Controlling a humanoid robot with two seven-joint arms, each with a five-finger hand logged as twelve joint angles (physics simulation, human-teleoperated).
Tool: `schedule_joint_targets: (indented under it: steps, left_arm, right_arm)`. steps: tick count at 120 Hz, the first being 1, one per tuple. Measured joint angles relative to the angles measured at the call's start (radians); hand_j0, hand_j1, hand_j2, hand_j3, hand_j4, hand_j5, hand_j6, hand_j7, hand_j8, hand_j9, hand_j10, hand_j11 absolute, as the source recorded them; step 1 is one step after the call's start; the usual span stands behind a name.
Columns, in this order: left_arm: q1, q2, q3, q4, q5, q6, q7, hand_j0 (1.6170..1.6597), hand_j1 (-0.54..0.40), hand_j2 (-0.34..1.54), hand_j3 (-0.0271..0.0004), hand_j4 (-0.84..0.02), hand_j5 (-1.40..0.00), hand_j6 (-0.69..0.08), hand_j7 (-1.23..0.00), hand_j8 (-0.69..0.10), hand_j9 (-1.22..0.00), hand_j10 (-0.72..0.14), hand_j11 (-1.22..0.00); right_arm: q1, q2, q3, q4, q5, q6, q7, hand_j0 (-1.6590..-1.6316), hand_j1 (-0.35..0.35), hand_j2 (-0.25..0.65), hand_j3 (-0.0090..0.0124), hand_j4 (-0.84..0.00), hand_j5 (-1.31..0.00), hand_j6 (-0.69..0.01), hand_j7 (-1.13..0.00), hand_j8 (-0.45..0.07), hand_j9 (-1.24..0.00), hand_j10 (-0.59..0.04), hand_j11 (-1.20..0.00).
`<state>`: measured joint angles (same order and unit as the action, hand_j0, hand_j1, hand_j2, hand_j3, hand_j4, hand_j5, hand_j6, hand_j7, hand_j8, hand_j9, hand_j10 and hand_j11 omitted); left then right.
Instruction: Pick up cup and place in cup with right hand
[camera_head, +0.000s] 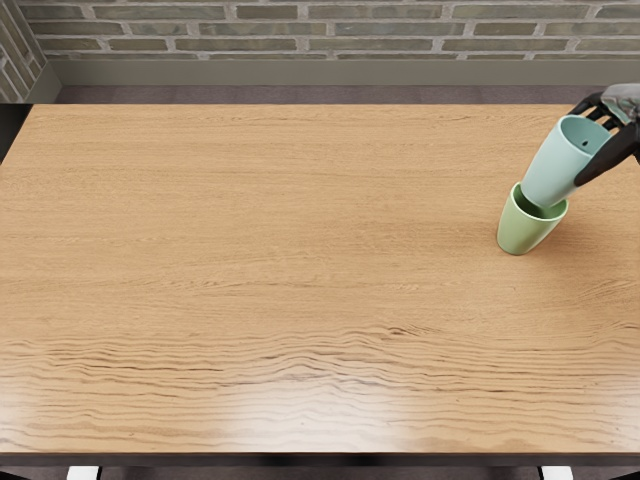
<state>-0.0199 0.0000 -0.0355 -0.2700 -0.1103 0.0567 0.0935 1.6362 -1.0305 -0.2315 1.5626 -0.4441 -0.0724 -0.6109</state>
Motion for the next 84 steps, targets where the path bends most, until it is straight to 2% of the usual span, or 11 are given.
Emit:
schedule_joint_targets:
  steps: [3,4,20,21,23,35,37,48,58,70,84]
  left_arm:
    - [0.000,0.000,0.000,0.000,0.000,0.000,0.000,1.6581,0.344,0.00,-0.0003,-0.004,-0.01,-0.004,-0.01,-0.004,-0.01,-0.004,-0.01]
    - [0.000,0.000,0.000,0.000,0.000,0.000,0.000,1.6581,0.344,0.00,-0.0003,-0.004,-0.01,-0.004,-0.01,-0.004,-0.01,-0.004,-0.01]
    - [0.000,0.000,0.000,0.000,0.000,0.000,0.000,1.6581,0.344,0.00,-0.0003,-0.004,-0.01,-0.004,-0.01,-0.004,-0.01,-0.004,-0.01]
    - [0.000,0.000,0.000,0.000,0.000,0.000,0.000,1.6581,0.344,0.00,-0.0003,-0.004,-0.01,-0.004,-0.01,-0.004,-0.01,-0.004,-0.01]
    - [0.000,0.000,0.000,0.000,0.000,0.000,0.000,1.6581,0.344,0.00,-0.0003,-0.004,-0.01,-0.004,-0.01,-0.004,-0.01,-0.004,-0.01]
    - [0.000,0.000,0.000,0.000,0.000,0.000,0.000,1.6581,0.344,0.00,-0.0003,-0.004,-0.01,-0.004,-0.01,-0.004,-0.01,-0.004,-0.01]
    - [0.000,0.000,0.000,0.000,0.000,0.000,0.000,1.6581,0.344,0.00,-0.0003,-0.004,-0.01,-0.004,-0.01,-0.004,-0.01,-0.004,-0.01]
    - [0.000,0.000,0.000,0.000,0.000,0.000,0.000,1.6581,0.344,0.00,-0.0002,-0.004,-0.01,-0.004,-0.01,-0.004,-0.01,-0.004,-0.01]
    - [0.000,0.000,0.000,0.000,0.000,0.000,0.000,1.6581,0.344,0.00,-0.0002,-0.004,-0.01,-0.004,-0.01,-0.004,-0.01,-0.004,-0.01]
    - [0.000,0.000,0.000,0.000,0.000,0.000,0.000,1.6581,0.344,0.00,-0.0001,-0.004,-0.01,-0.004,-0.01,-0.004,-0.01,-0.004,-0.01]
    - [0.000,0.000,0.000,0.000,0.000,0.000,0.000,1.6581,0.344,0.00,-0.0001,-0.004,-0.01,-0.004,-0.01,-0.004,-0.01,-0.004,-0.01]
  right_arm:
    - [0.000,0.001,-0.002,0.000,0.000,0.000,0.000,-1.6582,0.250,0.131,0.0037,-0.136,-0.97,-0.078,-0.85,-0.091,-0.94,-0.351,-0.95]
    - [-0.001,0.001,-0.003,0.000,0.000,0.000,0.000,-1.6581,0.251,0.133,0.0030,-0.137,-0.97,-0.075,-0.85,-0.090,-0.94,-0.351,-0.95]
    - [-0.002,0.004,-0.007,0.000,0.001,-0.001,0.001,-1.6579,0.272,0.153,0.0026,-0.111,-0.98,-0.052,-0.85,-0.073,-0.95,-0.333,-0.96]
    - [-0.002,0.004,-0.007,0.000,0.001,-0.001,0.001,-1.6575,0.263,0.155,0.0017,-0.122,-0.97,-0.062,-0.85,-0.088,-0.95,-0.341,-0.96]
    - [-0.002,0.003,-0.008,0.000,0.000,-0.001,0.001,-1.6576,0.266,0.159,0.0003,-0.134,-0.97,-0.067,-0.85,-0.073,-0.94,-0.349,-0.95]
    - [-0.002,0.002,-0.009,0.000,-0.003,0.000,0.000,-1.6567,0.252,0.136,0.0012,-0.148,-0.93,-0.078,-0.83,-0.094,-0.90,-0.365,-0.91]
    - [-0.002,0.002,-0.009,0.000,-0.003,-0.001,0.000,-1.6575,0.238,0.118,0.0002,-0.170,-0.88,-0.087,-0.79,-0.112,-0.86,-0.384,-0.86]
    - [-0.003,0.002,-0.009,-0.001,-0.007,-0.004,0.000,-1.6578,0.048,0.074,0.0000,-0.131,-0.59,-0.076,-0.53,-0.091,-0.57,-0.264,-0.58]
    - [-0.003,0.001,-0.009,-0.001,-0.008,-0.005,0.000,-1.6579,-0.072,0.048,0.0000,-0.100,-0.41,-0.064,-0.37,-0.074,-0.40,-0.189,-0.40]
    - [-0.004,0.000,-0.009,-0.003,-0.009,-0.005,0.000,-1.6579,-0.164,0.027,0.0000,-0.077,-0.27,-0.056,-0.24,-0.062,-0.26,-0.131,-0.26]
    - [-0.003,-0.014,0.002,-0.006,-0.007,0.015,0.000,-1.6580,-0.227,0.013,0.0000,-0.061,-0.17,-0.051,-0.16,-0.053,-0.17,-0.092,-0.17]
